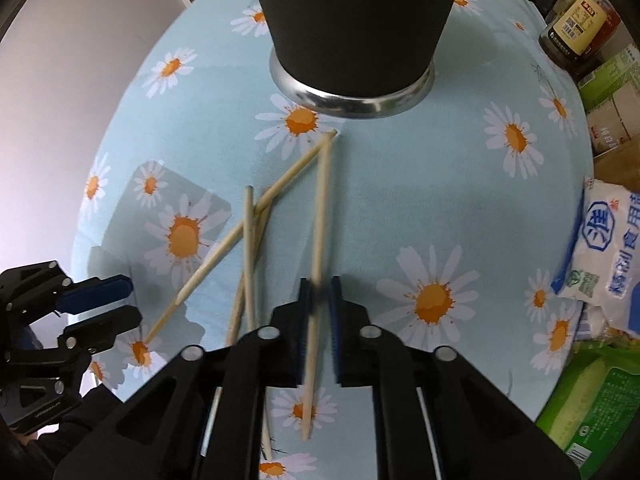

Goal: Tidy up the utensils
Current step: 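Close the right tool on a chopstick while the left tool closes on another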

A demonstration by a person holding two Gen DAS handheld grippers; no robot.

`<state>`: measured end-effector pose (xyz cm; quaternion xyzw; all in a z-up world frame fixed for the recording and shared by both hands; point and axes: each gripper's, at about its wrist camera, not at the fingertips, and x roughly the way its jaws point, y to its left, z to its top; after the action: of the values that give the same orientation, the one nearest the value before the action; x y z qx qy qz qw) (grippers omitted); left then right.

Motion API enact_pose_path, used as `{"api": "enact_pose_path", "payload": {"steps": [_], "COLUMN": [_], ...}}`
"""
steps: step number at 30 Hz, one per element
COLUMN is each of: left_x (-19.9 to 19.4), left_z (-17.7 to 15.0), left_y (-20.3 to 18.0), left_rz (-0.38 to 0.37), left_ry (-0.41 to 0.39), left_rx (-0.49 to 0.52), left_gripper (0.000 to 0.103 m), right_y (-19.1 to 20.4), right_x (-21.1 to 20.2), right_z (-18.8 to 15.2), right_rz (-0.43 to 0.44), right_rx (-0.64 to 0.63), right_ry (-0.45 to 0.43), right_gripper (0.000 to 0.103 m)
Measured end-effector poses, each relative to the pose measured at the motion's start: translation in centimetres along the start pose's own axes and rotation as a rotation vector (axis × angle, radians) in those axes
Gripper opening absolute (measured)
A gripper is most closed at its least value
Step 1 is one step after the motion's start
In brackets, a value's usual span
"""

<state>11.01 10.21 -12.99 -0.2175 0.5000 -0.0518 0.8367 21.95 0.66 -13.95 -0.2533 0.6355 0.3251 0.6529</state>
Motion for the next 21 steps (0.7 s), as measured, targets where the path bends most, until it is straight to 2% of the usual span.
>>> {"api": "enact_pose_path", "payload": {"steps": [7, 11, 21], "left_x": [0.5, 0.7, 2.3], "left_z": [0.2, 0.7, 1.9], "left_y": [-0.8, -1.8, -4.0], "left_rz": [0.015, 0.029, 0.017], "left_ry": [0.013, 0.017, 0.059], "left_rx": [-0.015, -0.039, -0.147], "left_gripper": [0.018, 0.018, 0.018], "right_y": [-0.3, -3.4, -7.6], "right_x": [0.2, -1.2, -4.5], "right_z": [0.8, 0.0, -2.8], "right_rz": [0.04, 0.119, 0.232], "right_rx": [-0.005, 0.02, 0.023], "right_ry": [0.022, 0.01, -0.073], "right_gripper": [0.006, 0.006, 0.006]}}
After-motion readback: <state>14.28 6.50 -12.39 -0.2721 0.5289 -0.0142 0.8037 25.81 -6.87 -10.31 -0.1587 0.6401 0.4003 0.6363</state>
